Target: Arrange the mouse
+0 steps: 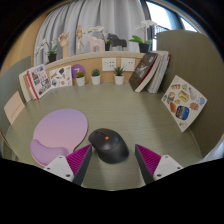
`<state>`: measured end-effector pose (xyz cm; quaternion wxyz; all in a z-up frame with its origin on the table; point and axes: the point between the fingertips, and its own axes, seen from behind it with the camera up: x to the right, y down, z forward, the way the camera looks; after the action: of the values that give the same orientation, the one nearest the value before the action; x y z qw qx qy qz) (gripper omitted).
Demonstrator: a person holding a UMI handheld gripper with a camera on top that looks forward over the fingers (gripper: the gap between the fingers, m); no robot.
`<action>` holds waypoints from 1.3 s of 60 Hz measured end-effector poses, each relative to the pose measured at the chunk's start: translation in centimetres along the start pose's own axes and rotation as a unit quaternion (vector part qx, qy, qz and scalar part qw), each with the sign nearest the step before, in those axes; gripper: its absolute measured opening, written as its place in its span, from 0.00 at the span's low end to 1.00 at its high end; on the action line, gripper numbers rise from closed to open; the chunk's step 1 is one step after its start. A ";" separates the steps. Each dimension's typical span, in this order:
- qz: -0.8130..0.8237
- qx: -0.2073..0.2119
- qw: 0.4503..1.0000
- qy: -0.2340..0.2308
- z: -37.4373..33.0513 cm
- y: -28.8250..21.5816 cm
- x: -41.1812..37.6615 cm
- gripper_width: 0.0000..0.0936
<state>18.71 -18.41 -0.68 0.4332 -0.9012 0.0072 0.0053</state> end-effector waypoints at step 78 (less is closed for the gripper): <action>-0.007 0.052 0.998 0.036 -3.0 -23.1 -4.9 0.39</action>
<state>14.19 -6.27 19.28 0.4791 -0.8771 0.0167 -0.0309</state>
